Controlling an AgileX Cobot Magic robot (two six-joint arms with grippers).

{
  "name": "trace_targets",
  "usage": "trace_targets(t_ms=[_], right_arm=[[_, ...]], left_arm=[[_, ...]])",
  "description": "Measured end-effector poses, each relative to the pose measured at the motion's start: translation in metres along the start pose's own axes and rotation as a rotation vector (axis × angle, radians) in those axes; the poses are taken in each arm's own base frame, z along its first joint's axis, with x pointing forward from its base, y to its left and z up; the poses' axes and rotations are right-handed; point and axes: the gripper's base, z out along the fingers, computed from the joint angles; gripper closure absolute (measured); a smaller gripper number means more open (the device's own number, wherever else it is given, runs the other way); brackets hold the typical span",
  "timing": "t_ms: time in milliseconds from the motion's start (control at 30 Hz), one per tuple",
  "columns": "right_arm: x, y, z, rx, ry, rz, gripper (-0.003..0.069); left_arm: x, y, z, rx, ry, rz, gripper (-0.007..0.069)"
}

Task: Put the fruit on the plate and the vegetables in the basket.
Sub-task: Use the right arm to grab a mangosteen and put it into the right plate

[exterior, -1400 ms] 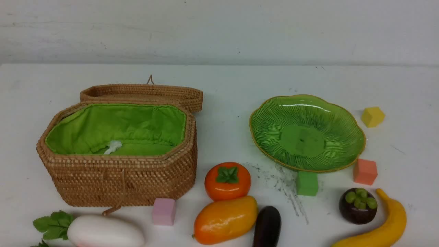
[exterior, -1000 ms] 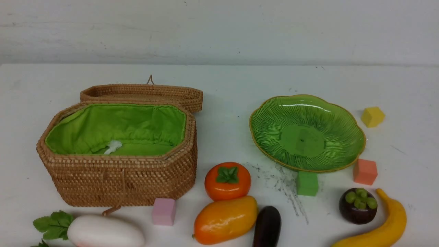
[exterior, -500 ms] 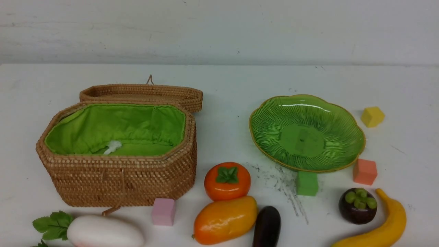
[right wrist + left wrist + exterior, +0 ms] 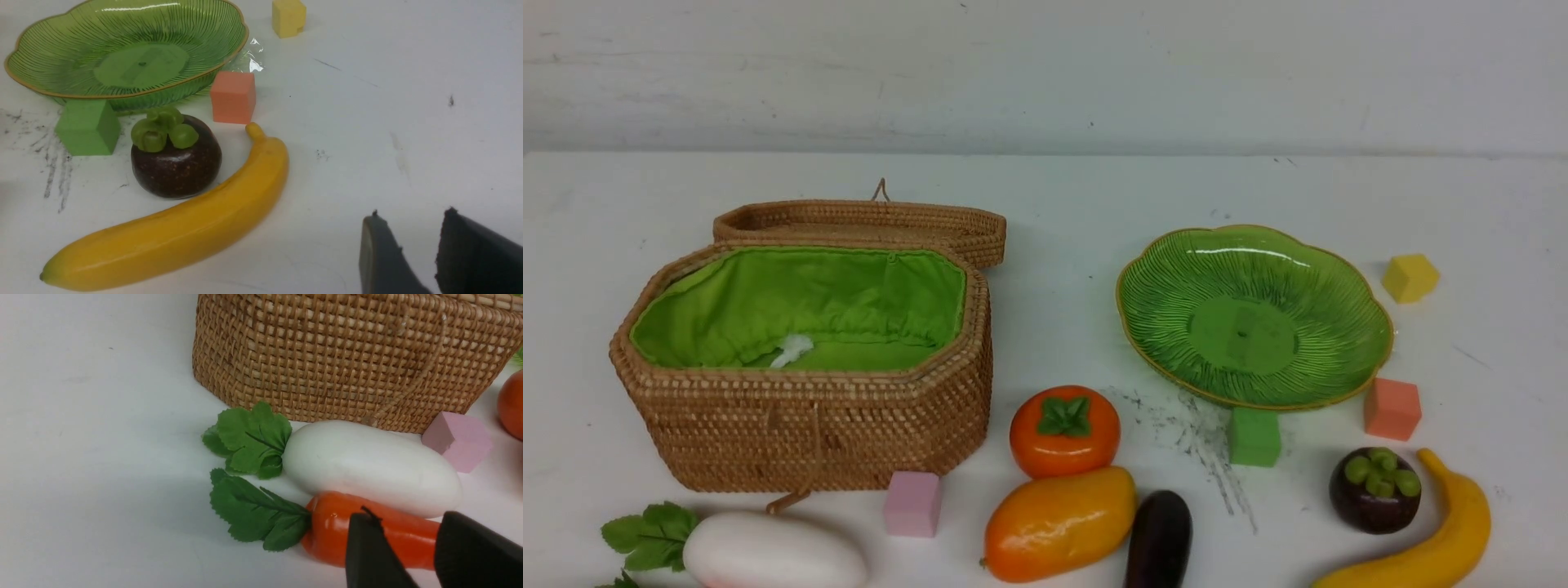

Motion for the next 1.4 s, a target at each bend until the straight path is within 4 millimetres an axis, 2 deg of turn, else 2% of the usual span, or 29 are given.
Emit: trace_targets(t_ms=[667,800,933,1067,1300,1400], right_arm=[[0.0,0.0,0.0,0.004,-0.001,-0.009,0.0421],[-0.002,0.0,0.001,-0.002,-0.034,-0.013,0.0421],[-0.013,0.003,0.0,-0.032,-0.171,0.004,0.0421],[-0.032,0.006,-0.006,-0.08,-0.389,0.067,0.0421],[-0.048,0.008,-0.015,-0.114,-0.594,0.081,0.0421],[-0.057,0.008,-0.021,-0.138,-0.706,0.103,0.0421]], left_arm=[[0.0,0.0,0.0,0.001,-0.005,0.001,0.0386],[-0.005,-0.001,0.0,0.009,-0.058,0.017,0.0386],[-0.016,-0.004,-0.001,0.044,-0.182,0.019,0.0386],[-0.03,-0.008,-0.005,0.088,-0.337,0.022,0.0386],[-0.034,-0.01,-0.007,0.104,-0.392,0.023,0.0386],[-0.039,-0.011,-0.01,0.132,-0.449,-0.03,0.0386]])
